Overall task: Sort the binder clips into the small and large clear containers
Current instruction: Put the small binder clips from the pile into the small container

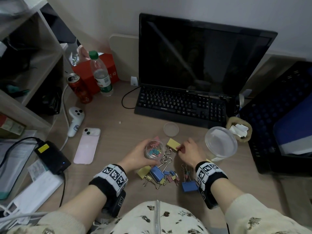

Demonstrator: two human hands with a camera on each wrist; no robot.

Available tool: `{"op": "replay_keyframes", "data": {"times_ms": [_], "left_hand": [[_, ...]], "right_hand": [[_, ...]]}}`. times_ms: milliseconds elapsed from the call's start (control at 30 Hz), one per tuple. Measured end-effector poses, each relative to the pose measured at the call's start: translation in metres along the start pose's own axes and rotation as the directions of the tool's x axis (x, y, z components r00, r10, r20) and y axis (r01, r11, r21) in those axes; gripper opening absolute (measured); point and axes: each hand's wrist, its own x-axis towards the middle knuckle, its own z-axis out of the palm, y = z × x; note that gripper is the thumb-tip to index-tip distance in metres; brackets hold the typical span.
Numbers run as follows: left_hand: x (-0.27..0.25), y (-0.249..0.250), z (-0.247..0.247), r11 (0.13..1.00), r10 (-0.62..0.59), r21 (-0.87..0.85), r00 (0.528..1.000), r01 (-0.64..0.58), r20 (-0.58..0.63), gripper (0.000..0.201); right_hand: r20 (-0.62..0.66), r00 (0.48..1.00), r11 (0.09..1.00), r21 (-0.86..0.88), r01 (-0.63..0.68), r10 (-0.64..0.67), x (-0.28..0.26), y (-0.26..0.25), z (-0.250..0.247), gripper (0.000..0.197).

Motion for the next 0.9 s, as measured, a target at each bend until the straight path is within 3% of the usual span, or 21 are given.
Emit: {"op": "replay_keyframes", "data": {"times_ms": [333,700,900], "left_hand": [[0.003,-0.0037,0.0013,1.0,-0.001,-0.005,1.0,0.001,-0.006,0.085],[0.0009,-0.0031,0.0014,1.0,-0.006,-0.001,1.0,0.006,-0.014,0.087],[0.0014,-0.0029,0.0012,1.0,-0.01,0.024,1.0,0.01,-0.018,0.088]], "right_hand": [[0.015,1.0,0.999,0.034,0.0,0.0,-0.0023,0.0023,-0.0069,0.021],[0.03,0.996,0.995,0.058,-0.085,0.083,-0.0019,0.0014,-0.0047,0.043],[0.051,0.999,1.0,0.001,0.013,-0.013,0.0021,-0.0027,-0.0021,0.046]]}}
